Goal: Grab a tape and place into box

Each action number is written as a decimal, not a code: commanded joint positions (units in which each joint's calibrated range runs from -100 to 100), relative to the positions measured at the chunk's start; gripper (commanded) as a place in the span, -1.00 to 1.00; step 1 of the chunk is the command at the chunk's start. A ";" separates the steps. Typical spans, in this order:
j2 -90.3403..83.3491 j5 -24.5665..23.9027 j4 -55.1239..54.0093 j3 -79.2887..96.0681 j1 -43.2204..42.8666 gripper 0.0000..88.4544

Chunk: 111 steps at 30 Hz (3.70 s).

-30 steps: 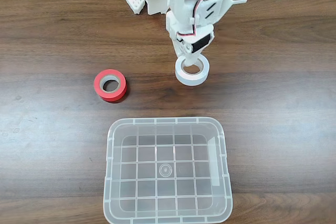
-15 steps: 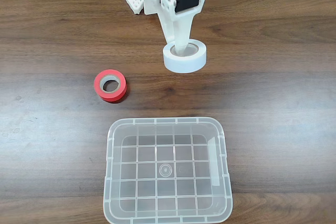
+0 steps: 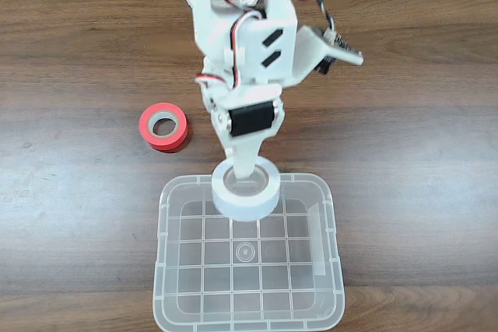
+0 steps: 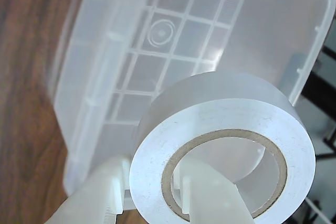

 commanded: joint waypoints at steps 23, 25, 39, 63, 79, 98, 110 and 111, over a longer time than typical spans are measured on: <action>32.47 0.33 0.19 -35.98 2.80 -0.66; 32.55 0.33 0.19 -35.89 2.80 -0.59; 29.41 -0.09 1.64 -35.98 2.80 -0.59; -9.77 -1.89 23.31 -19.33 -0.20 -0.97; -56.43 -2.36 10.81 48.73 -0.20 -0.97; -99.15 -6.74 -10.86 108.13 -0.49 -0.97; -108.88 -9.37 -8.63 116.63 3.09 -0.97; -108.88 -9.37 -8.63 116.63 3.09 -0.97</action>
